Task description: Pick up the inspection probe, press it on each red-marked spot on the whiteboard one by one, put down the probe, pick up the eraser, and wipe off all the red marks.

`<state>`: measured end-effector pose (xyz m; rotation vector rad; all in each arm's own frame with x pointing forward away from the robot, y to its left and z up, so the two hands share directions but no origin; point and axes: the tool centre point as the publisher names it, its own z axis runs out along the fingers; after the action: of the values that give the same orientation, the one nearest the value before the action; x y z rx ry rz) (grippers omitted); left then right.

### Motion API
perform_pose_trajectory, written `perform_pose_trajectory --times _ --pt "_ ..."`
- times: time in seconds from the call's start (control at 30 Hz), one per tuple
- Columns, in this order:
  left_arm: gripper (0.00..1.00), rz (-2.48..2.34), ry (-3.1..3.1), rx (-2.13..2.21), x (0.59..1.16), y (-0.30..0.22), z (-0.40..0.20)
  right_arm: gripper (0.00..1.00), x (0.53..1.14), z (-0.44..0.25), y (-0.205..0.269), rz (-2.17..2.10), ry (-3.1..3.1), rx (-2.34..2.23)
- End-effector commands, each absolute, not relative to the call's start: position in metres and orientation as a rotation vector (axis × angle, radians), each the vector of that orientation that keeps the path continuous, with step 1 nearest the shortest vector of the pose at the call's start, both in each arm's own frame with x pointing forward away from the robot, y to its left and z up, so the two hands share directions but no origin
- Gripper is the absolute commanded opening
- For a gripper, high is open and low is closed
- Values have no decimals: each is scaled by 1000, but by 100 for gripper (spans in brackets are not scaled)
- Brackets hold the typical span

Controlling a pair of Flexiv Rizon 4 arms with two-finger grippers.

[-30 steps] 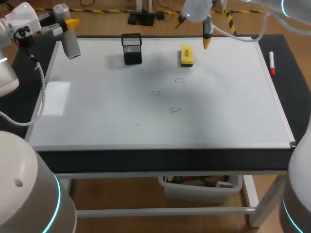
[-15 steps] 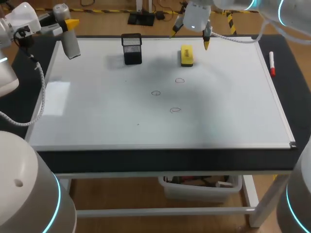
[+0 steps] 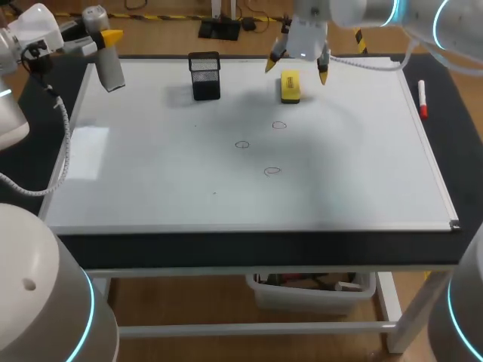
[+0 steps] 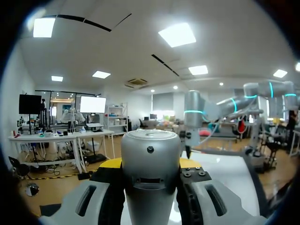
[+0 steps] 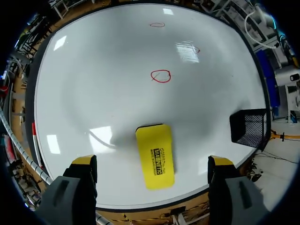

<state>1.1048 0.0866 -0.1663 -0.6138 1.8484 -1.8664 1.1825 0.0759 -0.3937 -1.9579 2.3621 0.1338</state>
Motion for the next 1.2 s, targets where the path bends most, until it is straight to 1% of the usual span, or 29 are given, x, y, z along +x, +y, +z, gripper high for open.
perform_pose_trajectory --times 0.03,1.07,1.1,1.13,1.17,1.2 --pt "0 -1867 1843 -612 1105 86 -167 100 1190 -401 79 112 2376 -1987" --pt "0 -1867 1843 -612 1105 86 -167 99 1199 -421 86 87 2361 -2110" --pt "0 -1867 1843 -612 1105 86 -167 92 1199 -422 86 88 2363 -2112" --pt "0 -1867 1843 -612 1105 86 -167 80 1199 -422 86 88 2364 -2113" --pt "0 -1867 1843 -612 1105 86 -167 67 1199 -422 86 89 2364 -2116" --pt "0 -1867 1843 -612 1105 86 -167 48 1198 -422 86 89 2364 -2117"
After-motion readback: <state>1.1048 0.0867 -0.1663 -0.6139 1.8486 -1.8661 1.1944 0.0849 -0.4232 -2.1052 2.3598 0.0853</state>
